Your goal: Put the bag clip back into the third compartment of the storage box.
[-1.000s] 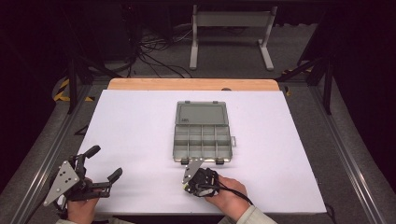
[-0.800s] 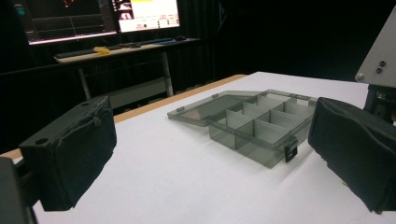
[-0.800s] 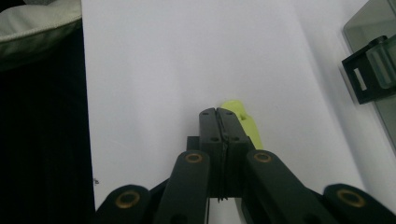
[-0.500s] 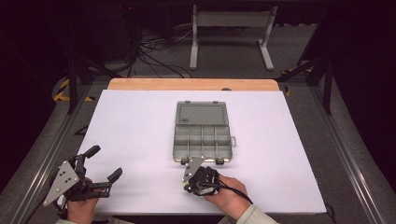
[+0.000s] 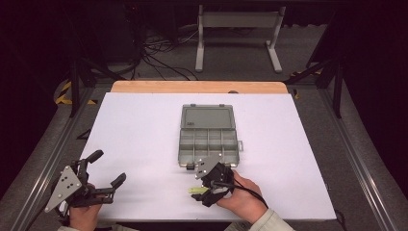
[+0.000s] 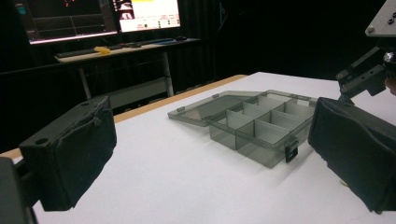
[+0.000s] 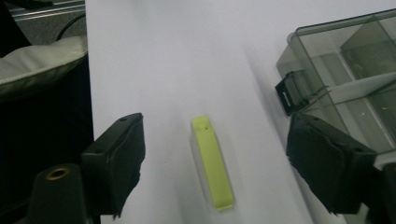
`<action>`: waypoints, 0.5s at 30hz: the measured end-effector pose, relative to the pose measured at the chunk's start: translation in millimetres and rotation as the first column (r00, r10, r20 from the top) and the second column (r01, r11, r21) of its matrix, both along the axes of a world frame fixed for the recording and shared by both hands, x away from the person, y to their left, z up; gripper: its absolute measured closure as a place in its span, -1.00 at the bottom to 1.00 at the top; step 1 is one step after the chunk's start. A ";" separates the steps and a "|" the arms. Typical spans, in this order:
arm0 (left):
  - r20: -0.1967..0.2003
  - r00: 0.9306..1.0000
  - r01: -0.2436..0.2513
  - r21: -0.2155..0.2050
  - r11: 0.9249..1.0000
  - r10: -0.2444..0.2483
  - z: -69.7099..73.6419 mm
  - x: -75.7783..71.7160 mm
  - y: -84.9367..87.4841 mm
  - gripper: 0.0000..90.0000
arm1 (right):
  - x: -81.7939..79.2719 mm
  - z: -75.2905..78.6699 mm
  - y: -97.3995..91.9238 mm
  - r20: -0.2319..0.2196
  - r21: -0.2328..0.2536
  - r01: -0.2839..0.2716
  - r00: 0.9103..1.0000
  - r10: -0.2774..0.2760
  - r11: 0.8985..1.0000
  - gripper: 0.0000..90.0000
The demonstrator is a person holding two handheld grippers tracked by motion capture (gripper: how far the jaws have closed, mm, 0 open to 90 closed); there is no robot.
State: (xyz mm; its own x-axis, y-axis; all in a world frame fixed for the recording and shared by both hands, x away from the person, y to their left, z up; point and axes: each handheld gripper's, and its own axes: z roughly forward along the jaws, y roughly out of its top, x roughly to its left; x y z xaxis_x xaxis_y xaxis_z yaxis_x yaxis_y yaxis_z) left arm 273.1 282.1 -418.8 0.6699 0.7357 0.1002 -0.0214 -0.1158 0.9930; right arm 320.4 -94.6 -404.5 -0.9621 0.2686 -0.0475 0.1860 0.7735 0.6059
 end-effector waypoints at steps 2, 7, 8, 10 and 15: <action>0.000 1.000 0.000 -0.001 1.000 0.000 0.0 0.0 0.1 -0.96 | 0.9 0.3 -1.3 0.005 -0.001 0.005 1.000 -0.005 1.000 -0.61; 0.002 1.000 0.001 -0.004 1.000 -0.001 0.3 -0.2 0.5 -0.96 | 3.6 -1.9 -6.0 0.008 -0.030 0.022 1.000 -0.022 0.999 -0.64; 0.004 1.000 0.000 -0.006 1.000 0.000 0.1 0.0 0.4 -0.96 | 4.7 -2.3 -8.1 0.003 -0.030 0.026 1.000 -0.026 0.999 -0.64; 0.000 1.000 0.002 -0.006 1.000 -0.002 0.0 0.2 0.4 -0.96 | 6.8 -3.1 -11.8 0.003 -0.029 0.039 0.999 -0.039 0.999 -0.64; 0.004 1.000 0.000 -0.005 1.000 0.000 0.3 0.0 0.4 -0.96 | 8.6 -6.5 -13.5 0.003 -0.044 0.044 0.999 -0.044 0.998 -0.64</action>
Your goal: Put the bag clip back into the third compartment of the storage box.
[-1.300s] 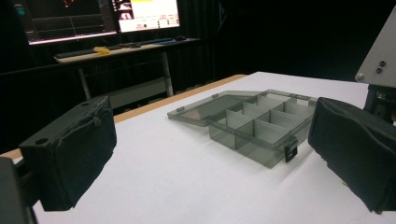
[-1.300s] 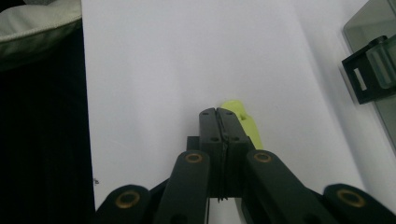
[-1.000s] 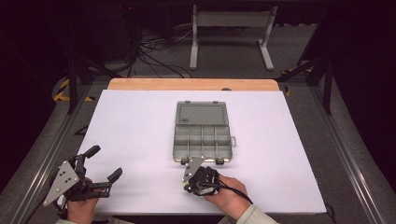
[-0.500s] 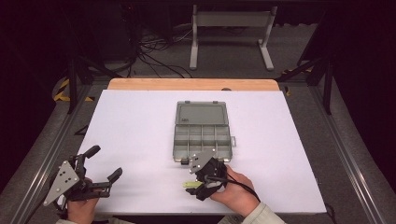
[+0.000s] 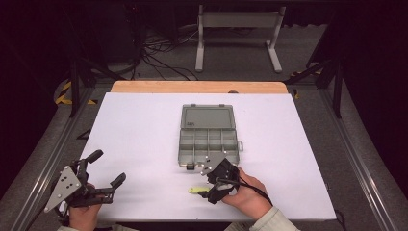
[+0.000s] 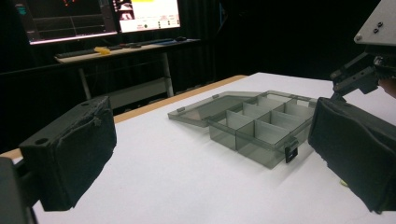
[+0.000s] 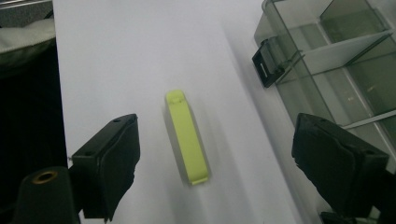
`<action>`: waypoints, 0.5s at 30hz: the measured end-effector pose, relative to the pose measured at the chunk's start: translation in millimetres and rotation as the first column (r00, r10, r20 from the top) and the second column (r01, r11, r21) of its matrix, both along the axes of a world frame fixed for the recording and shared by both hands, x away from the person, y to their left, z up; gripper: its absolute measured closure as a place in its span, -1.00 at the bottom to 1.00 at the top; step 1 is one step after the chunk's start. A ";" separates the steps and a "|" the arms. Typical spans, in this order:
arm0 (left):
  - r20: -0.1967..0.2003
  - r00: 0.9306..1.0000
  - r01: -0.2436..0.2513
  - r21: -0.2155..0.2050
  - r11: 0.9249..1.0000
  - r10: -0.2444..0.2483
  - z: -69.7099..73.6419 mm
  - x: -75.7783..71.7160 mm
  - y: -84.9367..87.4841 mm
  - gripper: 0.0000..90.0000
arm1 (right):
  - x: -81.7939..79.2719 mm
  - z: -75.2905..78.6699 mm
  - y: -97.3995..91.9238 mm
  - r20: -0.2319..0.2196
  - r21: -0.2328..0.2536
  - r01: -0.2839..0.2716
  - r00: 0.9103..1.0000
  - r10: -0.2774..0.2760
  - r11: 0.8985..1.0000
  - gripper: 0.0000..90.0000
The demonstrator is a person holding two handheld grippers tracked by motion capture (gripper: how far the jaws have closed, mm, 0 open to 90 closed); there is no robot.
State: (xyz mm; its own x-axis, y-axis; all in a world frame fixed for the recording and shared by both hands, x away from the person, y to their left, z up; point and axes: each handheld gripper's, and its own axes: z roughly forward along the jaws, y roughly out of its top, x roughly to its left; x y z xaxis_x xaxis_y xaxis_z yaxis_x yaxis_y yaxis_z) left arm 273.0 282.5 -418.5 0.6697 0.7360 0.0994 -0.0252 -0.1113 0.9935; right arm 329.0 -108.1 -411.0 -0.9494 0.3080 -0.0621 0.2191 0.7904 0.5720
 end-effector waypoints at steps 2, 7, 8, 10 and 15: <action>-0.003 1.000 0.000 -0.001 1.000 0.000 -0.2 0.0 0.0 -0.96 | -0.3 -3.4 1.7 -0.006 -0.013 -0.004 1.000 0.004 1.000 -0.64; -0.001 1.000 0.001 0.002 1.000 -0.001 0.0 0.0 -0.1 -0.96 | -0.6 -13.4 7.9 -0.020 -0.039 -0.035 0.999 0.034 0.999 -0.48; 0.000 1.000 0.001 0.003 1.000 -0.001 0.1 0.0 0.1 -0.96 | -0.6 -14.7 8.6 -0.029 -0.041 -0.042 0.999 0.041 0.998 -0.43; -0.002 1.000 0.001 -0.001 1.000 -0.001 -0.2 -0.1 0.0 -0.96 | -0.1 -17.1 9.9 -0.034 -0.045 -0.056 0.998 0.054 0.997 -0.35; -0.001 1.000 0.001 0.002 1.000 -0.001 -0.1 0.0 -0.2 -0.96 | 0.5 -22.2 13.3 -0.043 -0.064 -0.082 0.996 0.080 0.995 -0.12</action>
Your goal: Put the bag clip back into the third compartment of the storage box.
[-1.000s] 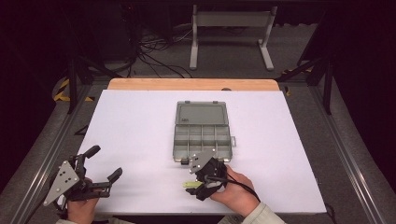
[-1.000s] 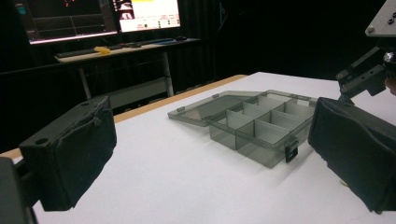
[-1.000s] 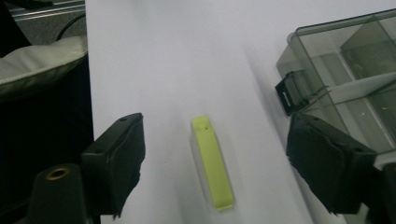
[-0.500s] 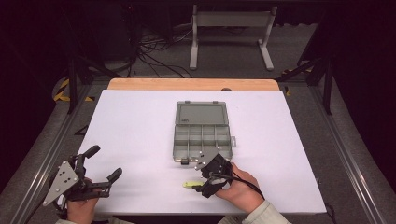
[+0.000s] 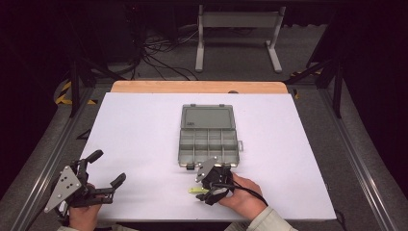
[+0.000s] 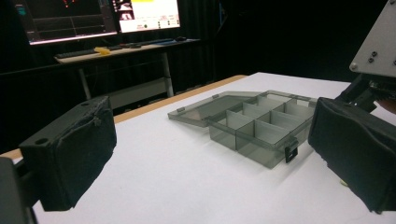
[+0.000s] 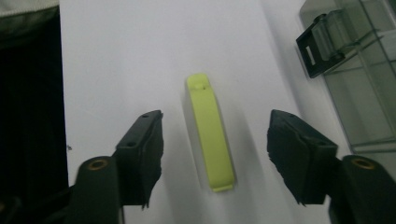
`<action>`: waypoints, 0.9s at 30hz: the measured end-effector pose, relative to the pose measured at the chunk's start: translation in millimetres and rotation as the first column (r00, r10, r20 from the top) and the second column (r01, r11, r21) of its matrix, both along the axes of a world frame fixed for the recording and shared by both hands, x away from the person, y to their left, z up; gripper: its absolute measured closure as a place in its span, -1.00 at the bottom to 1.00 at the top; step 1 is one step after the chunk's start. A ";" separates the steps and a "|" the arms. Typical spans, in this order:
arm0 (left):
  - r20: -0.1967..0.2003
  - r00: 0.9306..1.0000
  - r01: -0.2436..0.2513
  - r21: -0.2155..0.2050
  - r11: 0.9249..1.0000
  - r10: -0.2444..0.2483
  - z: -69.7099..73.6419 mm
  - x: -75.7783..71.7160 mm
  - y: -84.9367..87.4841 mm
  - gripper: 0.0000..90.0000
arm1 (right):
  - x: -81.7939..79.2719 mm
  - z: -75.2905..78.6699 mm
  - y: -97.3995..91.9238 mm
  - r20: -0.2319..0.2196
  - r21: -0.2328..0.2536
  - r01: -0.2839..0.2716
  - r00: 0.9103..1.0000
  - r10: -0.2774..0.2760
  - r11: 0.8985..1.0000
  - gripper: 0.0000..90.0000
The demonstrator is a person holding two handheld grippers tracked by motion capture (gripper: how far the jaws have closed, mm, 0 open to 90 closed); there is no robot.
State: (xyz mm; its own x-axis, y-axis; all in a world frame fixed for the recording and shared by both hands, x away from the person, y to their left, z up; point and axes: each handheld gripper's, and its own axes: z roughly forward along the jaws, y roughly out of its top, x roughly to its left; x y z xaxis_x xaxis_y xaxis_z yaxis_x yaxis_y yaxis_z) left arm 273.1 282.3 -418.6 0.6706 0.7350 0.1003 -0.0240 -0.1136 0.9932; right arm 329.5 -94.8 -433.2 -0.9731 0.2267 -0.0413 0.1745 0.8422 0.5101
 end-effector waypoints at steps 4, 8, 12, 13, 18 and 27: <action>-0.002 1.000 -0.001 0.004 1.000 0.001 0.0 -0.1 -0.1 -0.96 | 0.7 -1.8 2.1 -0.009 -0.022 -0.026 1.000 0.026 0.999 0.16; -0.002 1.000 0.001 0.005 1.000 -0.001 -0.3 0.3 -0.6 -0.96 | 0.7 -2.4 3.3 -0.007 -0.027 -0.030 1.000 0.029 0.999 0.35; -0.002 1.000 0.001 0.003 1.000 -0.001 -0.3 0.3 -0.5 -0.96 | 0.3 -3.3 4.6 0.000 -0.034 -0.050 0.999 0.050 0.998 0.62; -0.002 1.000 0.000 0.002 1.000 0.000 -0.3 0.3 -0.5 -0.96 | 0.5 -3.3 4.6 0.000 -0.034 -0.048 0.999 0.048 0.998 0.67; -0.001 1.000 -0.001 0.001 1.000 0.001 -0.2 -0.2 -0.8 -0.96 | 1.2 -1.7 3.4 0.005 -0.030 -0.052 0.999 0.052 0.998 0.73; -0.003 1.000 -0.005 0.001 1.000 0.005 -0.3 -0.1 -0.1 -0.96 | -2.2 20.6 -1.9 0.039 0.032 -0.043 0.998 0.042 0.999 0.73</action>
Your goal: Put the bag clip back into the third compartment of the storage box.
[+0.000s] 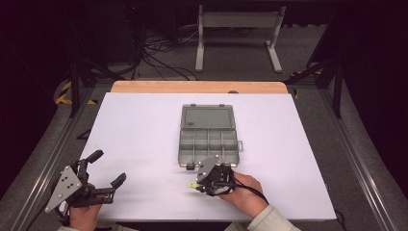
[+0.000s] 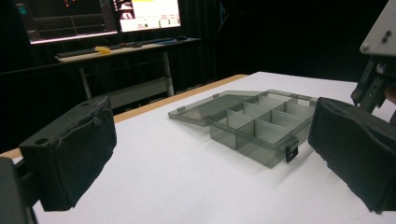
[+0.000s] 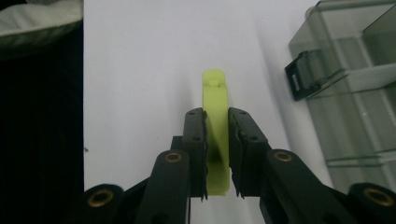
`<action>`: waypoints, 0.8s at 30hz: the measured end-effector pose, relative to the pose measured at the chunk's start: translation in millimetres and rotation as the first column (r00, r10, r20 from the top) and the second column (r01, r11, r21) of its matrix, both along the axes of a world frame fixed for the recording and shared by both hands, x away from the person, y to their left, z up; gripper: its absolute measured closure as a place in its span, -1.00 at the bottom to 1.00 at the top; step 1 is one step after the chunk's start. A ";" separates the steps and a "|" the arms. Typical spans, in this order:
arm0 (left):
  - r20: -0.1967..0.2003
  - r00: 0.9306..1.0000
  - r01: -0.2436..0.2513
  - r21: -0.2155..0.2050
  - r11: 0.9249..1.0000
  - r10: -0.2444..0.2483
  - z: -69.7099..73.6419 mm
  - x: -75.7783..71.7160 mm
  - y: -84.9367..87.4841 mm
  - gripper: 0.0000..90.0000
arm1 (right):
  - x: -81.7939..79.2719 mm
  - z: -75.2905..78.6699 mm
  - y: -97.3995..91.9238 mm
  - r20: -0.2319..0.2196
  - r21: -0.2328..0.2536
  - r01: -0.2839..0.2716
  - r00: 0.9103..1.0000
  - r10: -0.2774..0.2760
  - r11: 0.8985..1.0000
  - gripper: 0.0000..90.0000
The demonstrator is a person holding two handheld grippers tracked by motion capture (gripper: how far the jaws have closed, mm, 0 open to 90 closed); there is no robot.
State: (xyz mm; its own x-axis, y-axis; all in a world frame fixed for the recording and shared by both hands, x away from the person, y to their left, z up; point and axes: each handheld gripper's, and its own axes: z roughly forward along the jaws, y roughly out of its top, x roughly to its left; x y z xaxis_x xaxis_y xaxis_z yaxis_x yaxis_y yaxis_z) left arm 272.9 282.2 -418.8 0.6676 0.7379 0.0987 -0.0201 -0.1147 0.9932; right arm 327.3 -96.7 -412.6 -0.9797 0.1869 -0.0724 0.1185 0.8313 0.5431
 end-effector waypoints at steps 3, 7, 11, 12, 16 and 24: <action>0.002 1.000 0.000 -0.001 1.000 0.000 0.1 0.0 0.2 -0.96 | -0.1 8.6 -1.2 0.006 0.022 0.005 1.000 -0.005 1.000 0.73; 0.000 1.000 -0.002 0.000 1.000 0.002 -0.1 0.1 0.1 -0.96 | 0.9 17.9 -2.8 0.018 0.040 0.002 1.000 -0.002 0.999 0.73; 0.001 1.000 -0.002 -0.001 1.000 0.002 0.0 -0.1 0.2 -0.96 | 4.2 30.6 -5.1 0.032 0.070 0.013 0.999 -0.015 0.997 0.73; 0.001 1.000 -0.002 -0.001 1.000 0.002 0.0 -0.1 0.2 -0.96 | 4.2 30.6 -5.1 0.032 0.070 0.013 0.999 -0.015 0.997 0.73; 0.003 1.000 -0.002 -0.001 1.000 0.002 -0.1 0.2 0.5 -0.96 | 6.9 35.2 -8.5 0.040 0.084 0.027 0.999 -0.030 0.996 0.73; 0.001 1.000 -0.001 -0.001 1.000 0.001 -0.1 0.1 0.3 -0.96 | 12.1 45.8 -12.9 0.052 0.116 0.052 0.997 -0.058 0.992 0.73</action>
State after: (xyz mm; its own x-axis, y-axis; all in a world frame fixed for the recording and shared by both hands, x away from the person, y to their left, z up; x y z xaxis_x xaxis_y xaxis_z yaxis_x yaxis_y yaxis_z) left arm 273.0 282.6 -419.0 0.6665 0.7389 0.0991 -0.0212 -0.1141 0.9932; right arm 339.4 -109.6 -366.8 -0.9629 0.2505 -0.1009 0.1296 0.7565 0.6410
